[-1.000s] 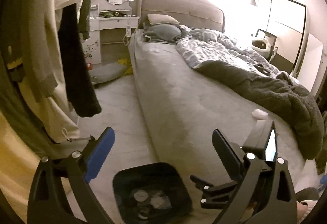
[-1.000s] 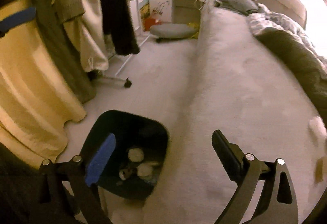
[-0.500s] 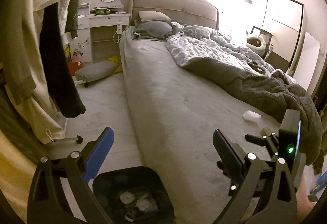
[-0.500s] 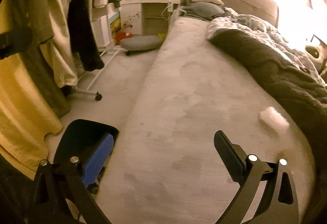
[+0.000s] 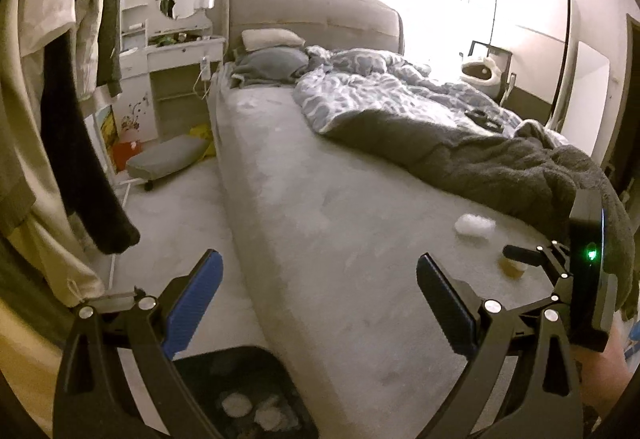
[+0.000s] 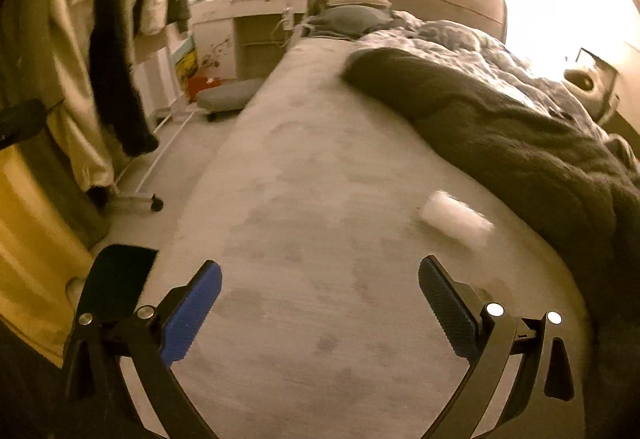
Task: Collect trash
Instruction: 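Move both tools back over the bed toward the bubble wrap and cardboard core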
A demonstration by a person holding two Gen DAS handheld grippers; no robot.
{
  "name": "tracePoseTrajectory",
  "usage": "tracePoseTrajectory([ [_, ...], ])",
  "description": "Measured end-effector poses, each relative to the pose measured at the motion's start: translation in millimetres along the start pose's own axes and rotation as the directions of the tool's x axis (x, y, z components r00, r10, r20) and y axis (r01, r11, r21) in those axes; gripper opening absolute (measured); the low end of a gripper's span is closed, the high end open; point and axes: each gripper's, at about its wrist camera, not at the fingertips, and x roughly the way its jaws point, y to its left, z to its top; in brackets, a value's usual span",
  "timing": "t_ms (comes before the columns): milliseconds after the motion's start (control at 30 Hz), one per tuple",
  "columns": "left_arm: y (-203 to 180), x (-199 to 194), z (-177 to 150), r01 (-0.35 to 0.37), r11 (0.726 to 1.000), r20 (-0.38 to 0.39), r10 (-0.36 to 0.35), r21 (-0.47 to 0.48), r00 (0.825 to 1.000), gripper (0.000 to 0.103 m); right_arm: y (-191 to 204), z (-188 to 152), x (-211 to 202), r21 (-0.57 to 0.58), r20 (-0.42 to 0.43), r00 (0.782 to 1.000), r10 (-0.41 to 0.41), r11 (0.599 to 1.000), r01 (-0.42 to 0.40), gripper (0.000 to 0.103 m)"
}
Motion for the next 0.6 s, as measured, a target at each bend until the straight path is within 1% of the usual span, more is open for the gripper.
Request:
tracePoseTrajectory([
  [100,-10,6,2,-0.003,1.000,0.009,0.003,0.003,1.000,0.099,-22,-5,-3,0.043,-0.001,1.000,-0.021,0.999,0.021,0.100],
  [200,-19,15,2,0.004,1.000,-0.004,-0.004,0.002,1.000,0.099,-39,-11,-4,0.080,-0.011,0.999,-0.032,0.996,0.032,0.100],
  [433,-41,34,3,0.069,0.998,-0.018,-0.069,-0.010,0.997,0.099,-71,-28,-13,0.113,-0.020,0.997,-0.074,0.991,0.076,0.100],
  [600,-64,50,6,0.095,0.995,-0.015,-0.095,0.019,0.995,0.099,-91,-36,-13,0.138,-0.032,0.996,-0.080,0.987,0.084,0.100],
])
